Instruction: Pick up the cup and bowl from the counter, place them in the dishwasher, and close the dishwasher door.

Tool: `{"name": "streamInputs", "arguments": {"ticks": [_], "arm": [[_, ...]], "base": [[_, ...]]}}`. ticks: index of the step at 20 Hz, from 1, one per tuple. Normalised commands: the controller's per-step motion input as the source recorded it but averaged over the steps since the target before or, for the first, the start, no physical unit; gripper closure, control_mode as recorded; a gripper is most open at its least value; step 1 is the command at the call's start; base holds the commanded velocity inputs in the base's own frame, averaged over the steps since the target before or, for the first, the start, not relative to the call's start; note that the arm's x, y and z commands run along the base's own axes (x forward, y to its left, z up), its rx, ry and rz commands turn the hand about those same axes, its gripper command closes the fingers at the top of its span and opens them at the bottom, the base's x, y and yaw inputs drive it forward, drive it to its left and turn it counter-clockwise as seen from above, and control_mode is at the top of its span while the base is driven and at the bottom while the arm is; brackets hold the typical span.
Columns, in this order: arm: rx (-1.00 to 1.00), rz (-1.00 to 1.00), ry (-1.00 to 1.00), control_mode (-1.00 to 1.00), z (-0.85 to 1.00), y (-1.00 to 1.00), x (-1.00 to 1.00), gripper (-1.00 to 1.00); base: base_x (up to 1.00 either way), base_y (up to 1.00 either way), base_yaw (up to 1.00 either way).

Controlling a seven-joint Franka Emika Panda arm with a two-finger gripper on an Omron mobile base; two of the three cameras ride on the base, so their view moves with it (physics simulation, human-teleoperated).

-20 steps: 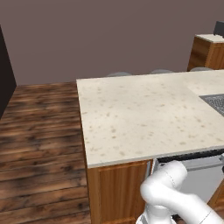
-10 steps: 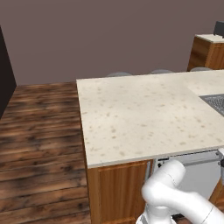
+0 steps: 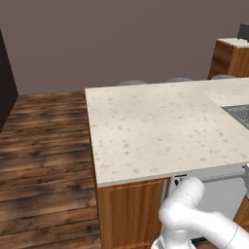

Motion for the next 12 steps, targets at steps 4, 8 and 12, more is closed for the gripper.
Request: {"name": "streamInputs", "arguments": {"ticks": [4,8,12], "arm": [[-0.19,0.13,-0.62,-1.0,-1.0,-0.63,-0.02,-1.0],[-0.32,0.13,-0.55,-1.0,-1.0,-0.34,0.0,-1.0],[-0.44,0.11,-0.48,-1.0,-1.0,-0.01,0.07,-1.0]], "base": [[0.0,0.0,0.0],[0.0,0.0,0.0],[0.0,0.0,0.0]]}}
